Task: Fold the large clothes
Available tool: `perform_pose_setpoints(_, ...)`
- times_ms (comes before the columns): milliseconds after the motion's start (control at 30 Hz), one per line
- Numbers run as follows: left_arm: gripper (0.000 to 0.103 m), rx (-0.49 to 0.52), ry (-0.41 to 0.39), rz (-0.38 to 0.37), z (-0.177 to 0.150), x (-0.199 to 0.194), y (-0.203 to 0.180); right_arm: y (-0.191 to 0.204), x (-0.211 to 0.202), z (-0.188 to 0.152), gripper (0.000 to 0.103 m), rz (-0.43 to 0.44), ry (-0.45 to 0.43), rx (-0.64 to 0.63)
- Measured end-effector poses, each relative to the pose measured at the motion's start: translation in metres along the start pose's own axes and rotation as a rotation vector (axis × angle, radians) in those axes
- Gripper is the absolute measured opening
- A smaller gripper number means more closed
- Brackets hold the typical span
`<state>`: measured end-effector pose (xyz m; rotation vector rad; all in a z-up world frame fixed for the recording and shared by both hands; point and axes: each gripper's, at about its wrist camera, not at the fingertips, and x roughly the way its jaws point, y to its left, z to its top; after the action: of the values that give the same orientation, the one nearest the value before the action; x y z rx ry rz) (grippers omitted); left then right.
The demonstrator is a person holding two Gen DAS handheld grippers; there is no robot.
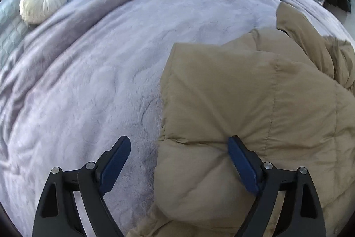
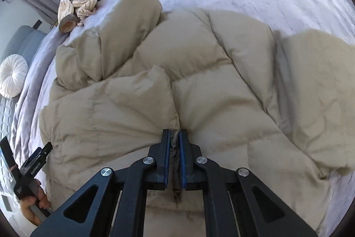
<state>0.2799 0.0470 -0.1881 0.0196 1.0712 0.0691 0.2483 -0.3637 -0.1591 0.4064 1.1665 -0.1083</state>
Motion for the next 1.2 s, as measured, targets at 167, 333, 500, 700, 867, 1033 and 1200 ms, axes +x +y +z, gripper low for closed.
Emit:
perform_pose_setpoints(167, 0.09, -0.014, 0.006, 0.01, 0.006, -0.016, 0.007, 0.001, -0.013, 0.0, 0.007, -0.02, -0.007, 0.015)
perform_pose_setpoints(333, 0.09, 0.017, -0.007, 0.002, 0.007, -0.039, 0.002, -0.012, -0.033, -0.011, 0.007, -0.033, -0.005, 0.067)
perform_pose_setpoints(500, 0.09, 0.078, 0.012, -0.033, -0.002, -0.062, -0.021, -0.032, -0.061, -0.029, 0.01, -0.009, -0.012, 0.125)
perform_pose_setpoints(700, 0.09, 0.13, 0.07, -0.094, -0.028, -0.086, -0.064, -0.055, -0.089, -0.056, 0.01, 0.027, -0.004, 0.189)
perform_pose_setpoints(867, 0.09, 0.219, 0.102, -0.138, -0.058, -0.105, -0.108, -0.074, -0.109, -0.08, 0.019, 0.045, 0.0, 0.223)
perform_pose_setpoints(1033, 0.09, 0.293, 0.129, -0.159, -0.08, -0.12, -0.147, -0.1, -0.13, -0.095, 0.043, 0.039, -0.018, 0.264)
perform_pose_setpoints(1200, 0.09, 0.311, 0.147, -0.175, -0.092, -0.125, -0.181, -0.139, -0.15, -0.102, 0.061, 0.02, -0.043, 0.317)
